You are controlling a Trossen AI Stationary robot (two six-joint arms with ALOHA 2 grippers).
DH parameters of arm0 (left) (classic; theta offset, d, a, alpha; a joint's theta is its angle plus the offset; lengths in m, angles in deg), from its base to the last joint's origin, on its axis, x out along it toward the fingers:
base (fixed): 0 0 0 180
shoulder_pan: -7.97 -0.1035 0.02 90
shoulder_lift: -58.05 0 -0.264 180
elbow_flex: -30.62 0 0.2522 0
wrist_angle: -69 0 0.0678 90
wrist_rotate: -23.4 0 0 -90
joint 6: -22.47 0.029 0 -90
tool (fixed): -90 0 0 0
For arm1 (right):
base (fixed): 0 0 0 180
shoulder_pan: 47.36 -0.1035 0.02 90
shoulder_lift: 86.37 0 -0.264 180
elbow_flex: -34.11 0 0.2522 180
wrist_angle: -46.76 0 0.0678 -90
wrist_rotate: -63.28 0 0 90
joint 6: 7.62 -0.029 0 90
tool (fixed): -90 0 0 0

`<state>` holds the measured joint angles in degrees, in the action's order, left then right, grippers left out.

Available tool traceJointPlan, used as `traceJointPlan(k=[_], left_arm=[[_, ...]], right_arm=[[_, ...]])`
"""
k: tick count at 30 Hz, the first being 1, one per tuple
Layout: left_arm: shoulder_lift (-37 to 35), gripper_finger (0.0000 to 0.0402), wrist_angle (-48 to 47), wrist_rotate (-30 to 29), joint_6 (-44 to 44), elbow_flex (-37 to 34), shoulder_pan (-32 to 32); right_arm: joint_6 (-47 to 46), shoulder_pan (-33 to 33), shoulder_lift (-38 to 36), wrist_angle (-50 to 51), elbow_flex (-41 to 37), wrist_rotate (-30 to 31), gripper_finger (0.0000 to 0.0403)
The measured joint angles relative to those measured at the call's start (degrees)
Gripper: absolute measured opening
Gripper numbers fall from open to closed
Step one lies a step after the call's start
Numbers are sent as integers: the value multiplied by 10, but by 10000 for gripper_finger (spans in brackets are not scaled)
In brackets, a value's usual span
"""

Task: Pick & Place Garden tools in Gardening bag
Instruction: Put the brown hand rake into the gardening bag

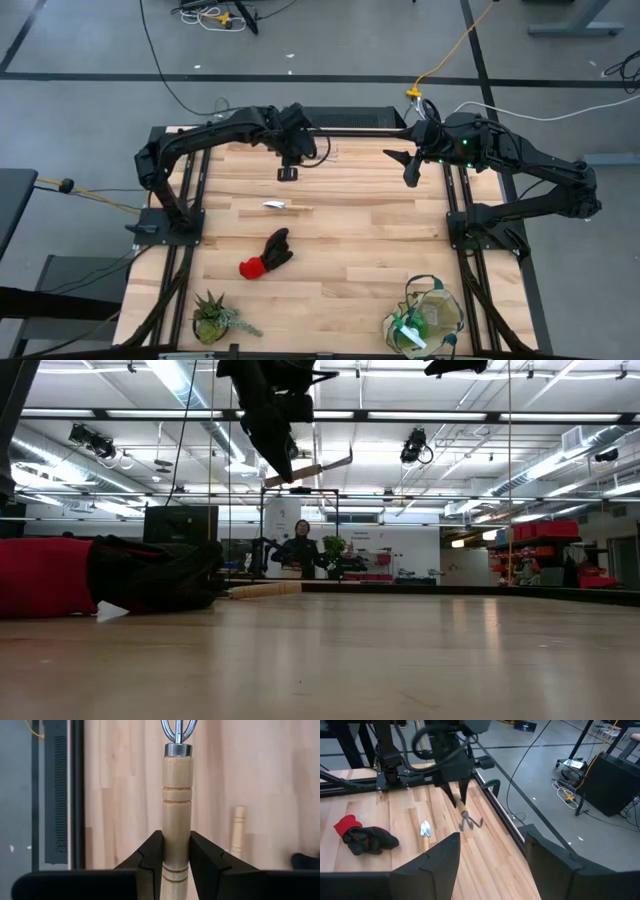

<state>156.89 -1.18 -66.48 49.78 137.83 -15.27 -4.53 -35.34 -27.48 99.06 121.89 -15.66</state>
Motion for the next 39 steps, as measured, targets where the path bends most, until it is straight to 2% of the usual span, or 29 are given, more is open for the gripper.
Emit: traceJointPlan(k=[13,21,32,39], left_arm=[[-12,79,25,1,-55,0,71],[-31,81,44,26,-37,-1,60],[-75,80,65,29,-9,-2,52],[-128,81,173,47,-34,-111,52]], right_arm=[[0,0,0,0,0,0,224],[0,0,0,0,0,0,224],[0,0,0,0,0,0,224],[0,0,0,0,0,0,224]])
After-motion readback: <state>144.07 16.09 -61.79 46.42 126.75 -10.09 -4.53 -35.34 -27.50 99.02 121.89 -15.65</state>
